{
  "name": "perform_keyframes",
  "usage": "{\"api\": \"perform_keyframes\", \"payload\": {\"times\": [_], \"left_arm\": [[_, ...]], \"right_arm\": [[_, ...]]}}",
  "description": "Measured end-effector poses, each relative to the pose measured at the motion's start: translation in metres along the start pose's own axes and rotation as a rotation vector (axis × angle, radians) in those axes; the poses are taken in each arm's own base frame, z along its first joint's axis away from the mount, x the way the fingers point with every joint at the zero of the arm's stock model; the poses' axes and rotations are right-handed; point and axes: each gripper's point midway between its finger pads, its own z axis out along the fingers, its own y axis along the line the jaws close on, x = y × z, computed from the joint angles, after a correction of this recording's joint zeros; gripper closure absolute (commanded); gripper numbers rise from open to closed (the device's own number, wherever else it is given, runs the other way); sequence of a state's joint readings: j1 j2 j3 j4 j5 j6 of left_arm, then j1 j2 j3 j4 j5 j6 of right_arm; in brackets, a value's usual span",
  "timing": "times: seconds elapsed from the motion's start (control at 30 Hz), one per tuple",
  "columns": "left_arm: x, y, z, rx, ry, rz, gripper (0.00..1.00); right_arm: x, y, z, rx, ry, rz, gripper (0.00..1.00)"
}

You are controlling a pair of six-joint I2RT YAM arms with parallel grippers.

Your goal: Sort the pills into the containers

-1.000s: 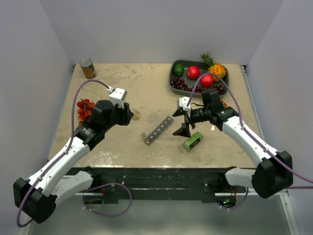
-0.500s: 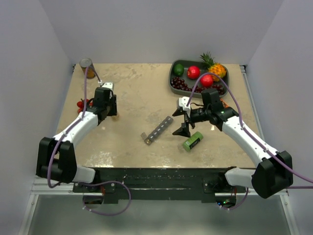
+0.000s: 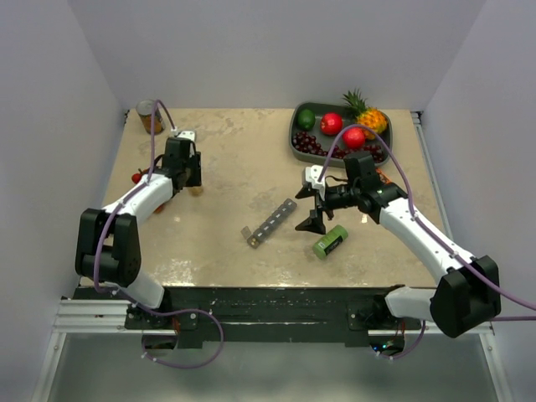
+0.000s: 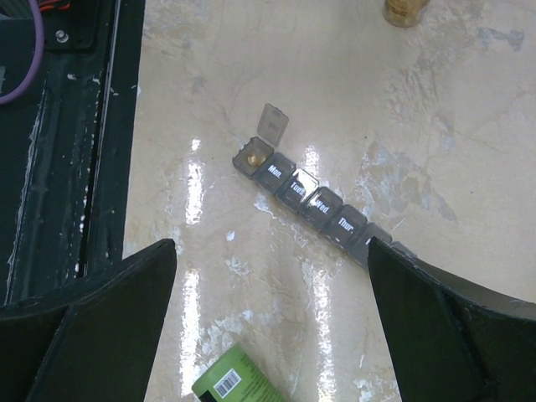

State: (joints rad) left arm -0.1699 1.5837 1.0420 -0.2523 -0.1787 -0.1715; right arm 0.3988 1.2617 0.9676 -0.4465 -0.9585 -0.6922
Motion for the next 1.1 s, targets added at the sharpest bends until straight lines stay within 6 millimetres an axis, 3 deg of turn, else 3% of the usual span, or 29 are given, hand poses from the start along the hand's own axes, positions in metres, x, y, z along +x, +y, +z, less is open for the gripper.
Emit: {"api": "perform_keyframes", "payload": {"times": [0.17, 0.27, 0.47, 0.57, 0.73, 0.93, 1.1], "left_arm": [[0.000, -0.003, -0.003, 0.023, 0.004, 0.007, 0.40], [-0.007, -0.007, -0.016, 0.053, -0.018, 0.003, 0.32], [-0.046, -0.017, -0.070, 0.159, -0.179, -0.016, 0.17], [-0.052, -0.021, -0.096, 0.211, -0.250, -0.028, 0.12], [-0.039, -0.029, -0.127, 0.301, -0.306, -0.047, 0.11], [-0.022, -0.043, -0.151, 0.421, -0.332, -0.054, 0.11], [0.000, -0.060, -0.165, 0.550, -0.327, -0.055, 0.15]], "right_arm": [[0.005, -0.001, 0.002, 0.000, 0.008, 0.009, 0.01], [0.007, -0.001, 0.002, 0.001, 0.012, 0.011, 0.01], [0.019, -0.003, 0.006, 0.005, 0.033, 0.020, 0.01], [0.026, -0.003, 0.009, -0.004, 0.044, 0.023, 0.01], [0.037, -0.002, 0.012, -0.027, 0.068, 0.007, 0.01], [0.059, 0.008, 0.014, -0.095, 0.124, -0.026, 0.01], [0.068, 0.015, 0.020, -0.180, 0.181, -0.151, 0.01]]}}
